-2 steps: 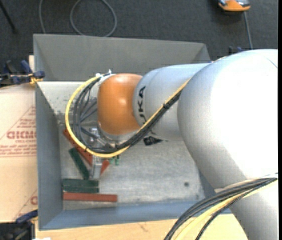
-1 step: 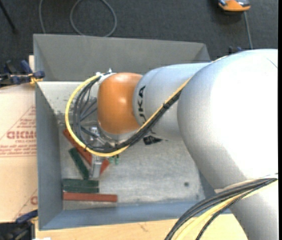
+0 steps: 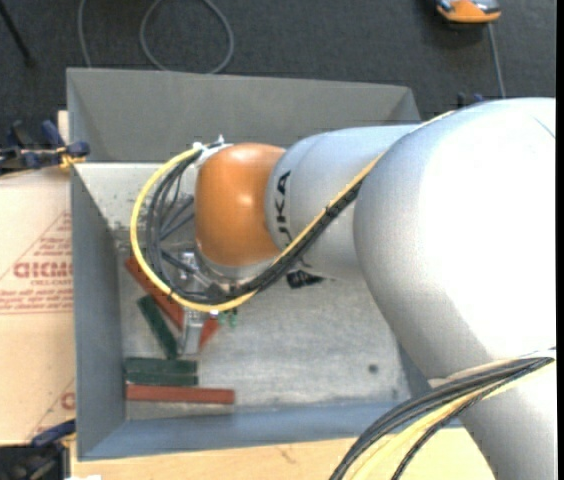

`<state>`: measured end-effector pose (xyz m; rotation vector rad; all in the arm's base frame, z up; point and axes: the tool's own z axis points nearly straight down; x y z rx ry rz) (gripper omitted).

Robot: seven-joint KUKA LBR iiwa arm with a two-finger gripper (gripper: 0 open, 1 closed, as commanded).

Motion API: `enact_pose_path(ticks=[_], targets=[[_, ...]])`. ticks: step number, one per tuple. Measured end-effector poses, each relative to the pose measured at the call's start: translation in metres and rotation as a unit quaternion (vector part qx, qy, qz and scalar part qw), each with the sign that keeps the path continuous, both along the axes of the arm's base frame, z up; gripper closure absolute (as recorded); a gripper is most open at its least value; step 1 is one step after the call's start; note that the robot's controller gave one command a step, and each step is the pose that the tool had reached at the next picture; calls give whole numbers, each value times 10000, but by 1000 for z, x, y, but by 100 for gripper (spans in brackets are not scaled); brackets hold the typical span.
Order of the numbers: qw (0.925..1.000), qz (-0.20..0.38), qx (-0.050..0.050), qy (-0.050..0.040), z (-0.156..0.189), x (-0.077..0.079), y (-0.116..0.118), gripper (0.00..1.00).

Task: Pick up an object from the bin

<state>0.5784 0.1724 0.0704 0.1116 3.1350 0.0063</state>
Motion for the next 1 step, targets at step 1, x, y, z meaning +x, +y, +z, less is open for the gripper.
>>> enact_pose_path(ticks=[1], targets=[[10000,-33,-1,-7,1,2,0,0]])
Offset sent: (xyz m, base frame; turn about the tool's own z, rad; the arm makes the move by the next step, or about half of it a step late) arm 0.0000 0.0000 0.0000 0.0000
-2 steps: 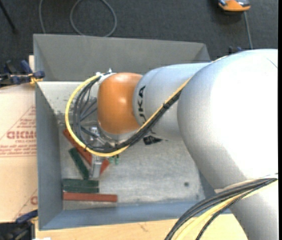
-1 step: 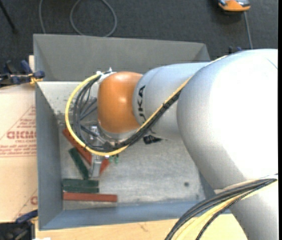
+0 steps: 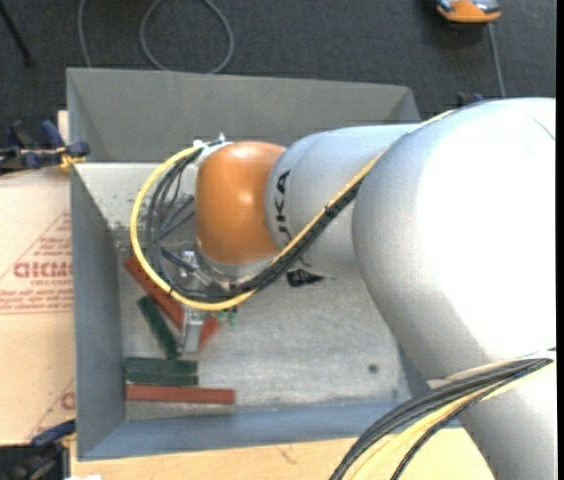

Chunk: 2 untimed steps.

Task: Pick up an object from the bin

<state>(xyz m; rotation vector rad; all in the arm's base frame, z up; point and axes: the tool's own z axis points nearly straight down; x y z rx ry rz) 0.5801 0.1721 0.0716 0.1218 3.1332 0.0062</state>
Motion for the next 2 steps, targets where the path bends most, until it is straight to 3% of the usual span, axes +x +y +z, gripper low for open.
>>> enact_pose_path(ticks=[1,2], targets=[[10000,-36,3,-9,1,2,0,0],[10000,-58,-8,-20,2,3,-2,100]])
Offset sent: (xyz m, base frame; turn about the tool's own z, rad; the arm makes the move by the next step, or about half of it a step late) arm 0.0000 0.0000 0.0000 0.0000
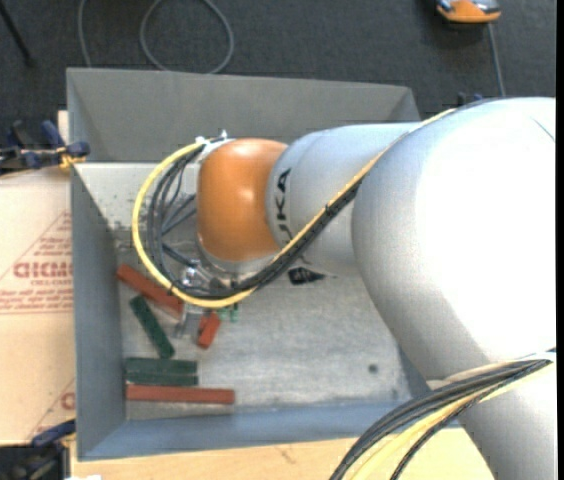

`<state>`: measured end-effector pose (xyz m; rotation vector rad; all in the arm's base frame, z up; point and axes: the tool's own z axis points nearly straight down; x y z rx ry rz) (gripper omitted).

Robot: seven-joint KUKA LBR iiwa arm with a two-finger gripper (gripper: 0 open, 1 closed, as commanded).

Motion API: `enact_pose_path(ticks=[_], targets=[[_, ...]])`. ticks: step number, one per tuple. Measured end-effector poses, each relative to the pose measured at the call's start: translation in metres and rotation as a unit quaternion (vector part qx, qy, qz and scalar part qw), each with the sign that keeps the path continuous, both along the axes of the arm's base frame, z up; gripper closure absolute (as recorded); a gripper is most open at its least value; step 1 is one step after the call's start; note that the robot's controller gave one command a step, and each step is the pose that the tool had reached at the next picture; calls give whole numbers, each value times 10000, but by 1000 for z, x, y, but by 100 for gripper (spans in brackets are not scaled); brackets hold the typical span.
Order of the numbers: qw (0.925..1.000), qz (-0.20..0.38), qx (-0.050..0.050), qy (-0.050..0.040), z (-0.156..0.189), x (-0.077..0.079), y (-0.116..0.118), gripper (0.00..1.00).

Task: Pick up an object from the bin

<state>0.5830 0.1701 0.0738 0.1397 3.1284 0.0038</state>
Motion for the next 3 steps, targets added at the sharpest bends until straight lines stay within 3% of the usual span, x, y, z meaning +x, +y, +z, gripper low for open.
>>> enact_pose_path(ticks=[1,3], targets=[[10000,-32,4,6,14,2,-1,100],[10000,-59,3,5,129,7,-2,100]])
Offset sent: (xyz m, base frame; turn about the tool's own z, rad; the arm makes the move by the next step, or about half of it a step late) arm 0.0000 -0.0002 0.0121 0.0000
